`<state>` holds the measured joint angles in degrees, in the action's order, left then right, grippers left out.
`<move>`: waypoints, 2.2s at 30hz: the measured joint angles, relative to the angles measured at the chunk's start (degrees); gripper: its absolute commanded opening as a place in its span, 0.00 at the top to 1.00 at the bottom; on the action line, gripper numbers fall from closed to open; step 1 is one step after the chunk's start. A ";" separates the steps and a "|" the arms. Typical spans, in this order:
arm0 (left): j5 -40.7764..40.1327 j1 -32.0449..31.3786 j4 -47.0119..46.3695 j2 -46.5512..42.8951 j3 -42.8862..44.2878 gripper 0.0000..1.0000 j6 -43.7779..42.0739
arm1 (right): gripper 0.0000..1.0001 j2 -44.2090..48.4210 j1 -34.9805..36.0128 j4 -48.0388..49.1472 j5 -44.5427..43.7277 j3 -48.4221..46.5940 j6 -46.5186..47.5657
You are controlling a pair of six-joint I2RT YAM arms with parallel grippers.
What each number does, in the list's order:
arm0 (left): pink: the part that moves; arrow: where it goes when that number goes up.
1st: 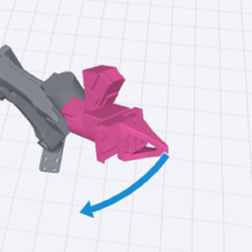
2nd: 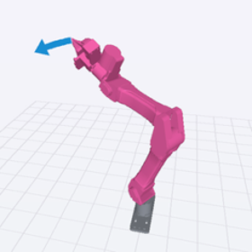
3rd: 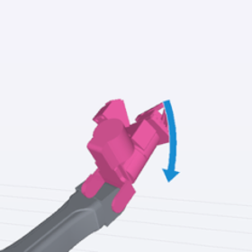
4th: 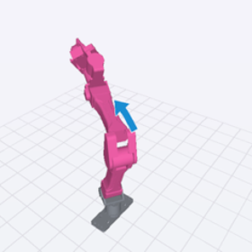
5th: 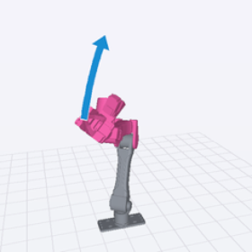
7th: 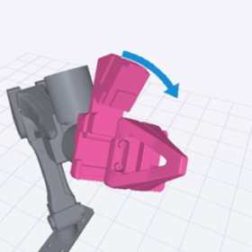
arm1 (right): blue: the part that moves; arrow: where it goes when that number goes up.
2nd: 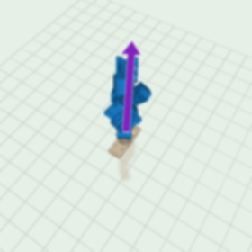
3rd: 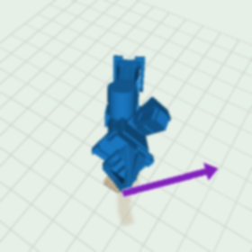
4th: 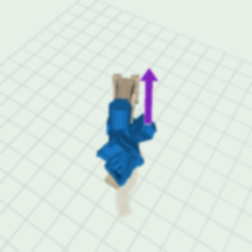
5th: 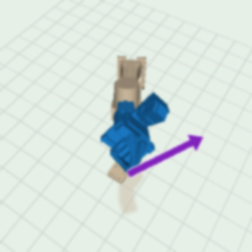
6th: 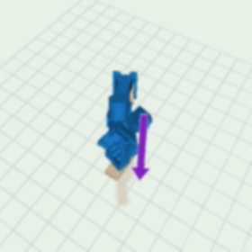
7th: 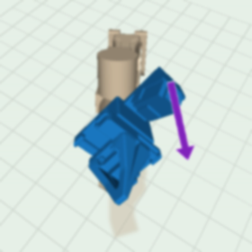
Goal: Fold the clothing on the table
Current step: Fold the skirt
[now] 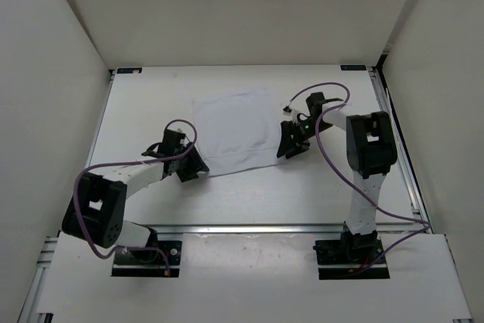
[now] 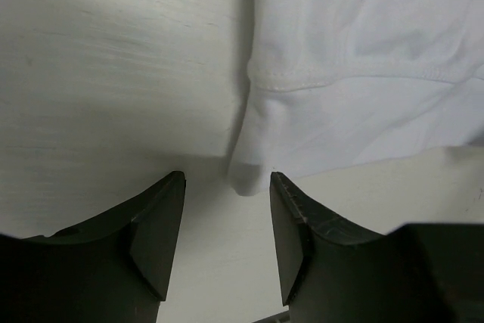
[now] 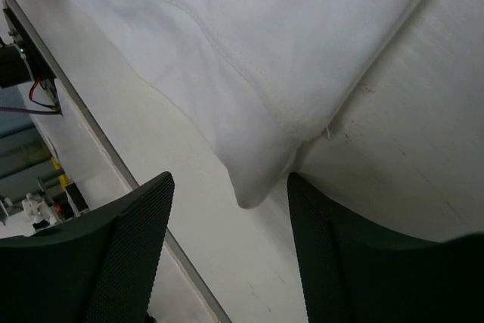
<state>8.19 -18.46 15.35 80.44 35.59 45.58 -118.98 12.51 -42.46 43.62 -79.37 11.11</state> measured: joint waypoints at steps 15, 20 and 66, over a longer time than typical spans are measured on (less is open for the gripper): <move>1.73 -0.98 -3.80 4.46 1.20 0.99 0.83 | 0.99 -0.04 0.81 -0.81 -1.60 4.46 1.20; 2.27 -2.10 -5.38 4.31 0.46 1.00 1.40 | 1.00 -0.04 0.96 -0.87 -2.34 4.59 1.09; -0.83 2.86 -10.93 5.97 16.81 0.01 12.39 | 0.00 -23.08 -6.80 -10.47 -7.89 -58.23 7.50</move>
<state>7.35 -15.59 4.43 86.41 52.40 57.98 -142.06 5.72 -52.93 35.73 -137.60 18.61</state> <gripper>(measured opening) 0.981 0.995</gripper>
